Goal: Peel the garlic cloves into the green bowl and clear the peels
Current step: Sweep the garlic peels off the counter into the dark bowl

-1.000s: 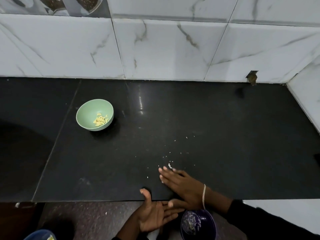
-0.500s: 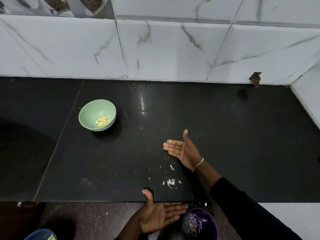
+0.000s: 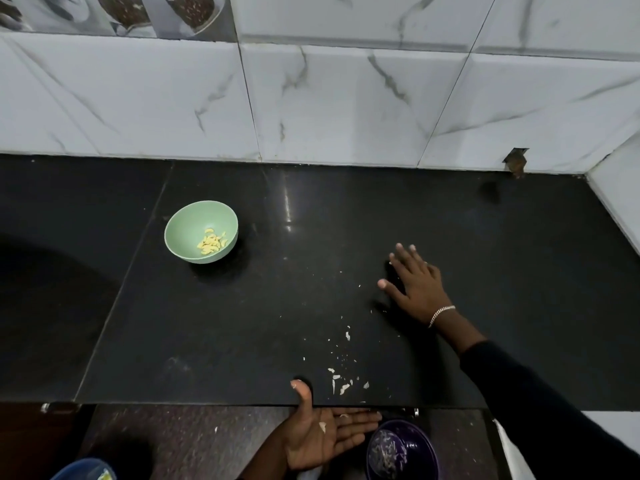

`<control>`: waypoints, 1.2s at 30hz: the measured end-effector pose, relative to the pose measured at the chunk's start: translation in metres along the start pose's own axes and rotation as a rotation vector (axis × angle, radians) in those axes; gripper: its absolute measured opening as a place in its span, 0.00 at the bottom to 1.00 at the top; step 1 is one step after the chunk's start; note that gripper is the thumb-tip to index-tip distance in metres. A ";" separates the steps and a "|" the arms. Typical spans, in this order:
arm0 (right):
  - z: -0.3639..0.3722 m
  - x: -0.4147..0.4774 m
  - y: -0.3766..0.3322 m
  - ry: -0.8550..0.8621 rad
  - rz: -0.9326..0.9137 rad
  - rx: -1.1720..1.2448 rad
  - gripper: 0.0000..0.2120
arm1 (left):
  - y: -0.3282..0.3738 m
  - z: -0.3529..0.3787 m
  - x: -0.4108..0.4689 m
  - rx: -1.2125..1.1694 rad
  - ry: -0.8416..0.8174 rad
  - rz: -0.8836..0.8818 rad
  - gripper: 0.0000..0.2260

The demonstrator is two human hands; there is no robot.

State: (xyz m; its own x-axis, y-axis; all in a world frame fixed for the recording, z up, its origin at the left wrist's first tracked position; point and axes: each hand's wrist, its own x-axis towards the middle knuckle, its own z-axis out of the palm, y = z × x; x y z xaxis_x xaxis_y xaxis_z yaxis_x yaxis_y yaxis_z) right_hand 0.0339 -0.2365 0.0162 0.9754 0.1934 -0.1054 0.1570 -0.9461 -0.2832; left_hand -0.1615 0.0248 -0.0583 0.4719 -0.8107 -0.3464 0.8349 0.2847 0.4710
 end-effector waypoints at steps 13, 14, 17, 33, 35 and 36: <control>0.045 -0.121 -0.070 -0.317 -0.743 -0.310 0.54 | -0.013 -0.013 0.006 -0.213 0.055 0.022 0.67; 0.046 -0.133 -0.075 -0.338 -0.790 -0.310 0.54 | -0.015 -0.013 0.007 -0.239 0.072 0.015 0.67; 0.043 -0.144 -0.079 -0.331 -0.850 -0.270 0.52 | -0.017 -0.013 0.005 -0.195 0.125 0.016 0.67; 0.051 -0.157 -0.086 -0.336 -0.892 -0.292 0.51 | -0.015 -0.005 0.002 -0.285 0.297 0.070 0.61; 0.044 -0.139 -0.087 -0.282 -0.843 -0.249 0.49 | -0.014 -0.005 0.002 -0.178 0.299 0.074 0.65; 0.041 -0.125 -0.089 -0.264 -0.804 -0.243 0.48 | -0.012 -0.003 0.002 -0.125 0.291 0.068 0.66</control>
State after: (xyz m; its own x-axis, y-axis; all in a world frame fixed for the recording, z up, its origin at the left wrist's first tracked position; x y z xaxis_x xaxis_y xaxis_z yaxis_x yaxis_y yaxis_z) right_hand -0.1088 -0.1659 0.0155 0.4925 0.8501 -0.1865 0.8389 -0.5207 -0.1586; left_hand -0.1701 0.0214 -0.0666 0.5738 -0.6125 -0.5436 0.8186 0.4081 0.4042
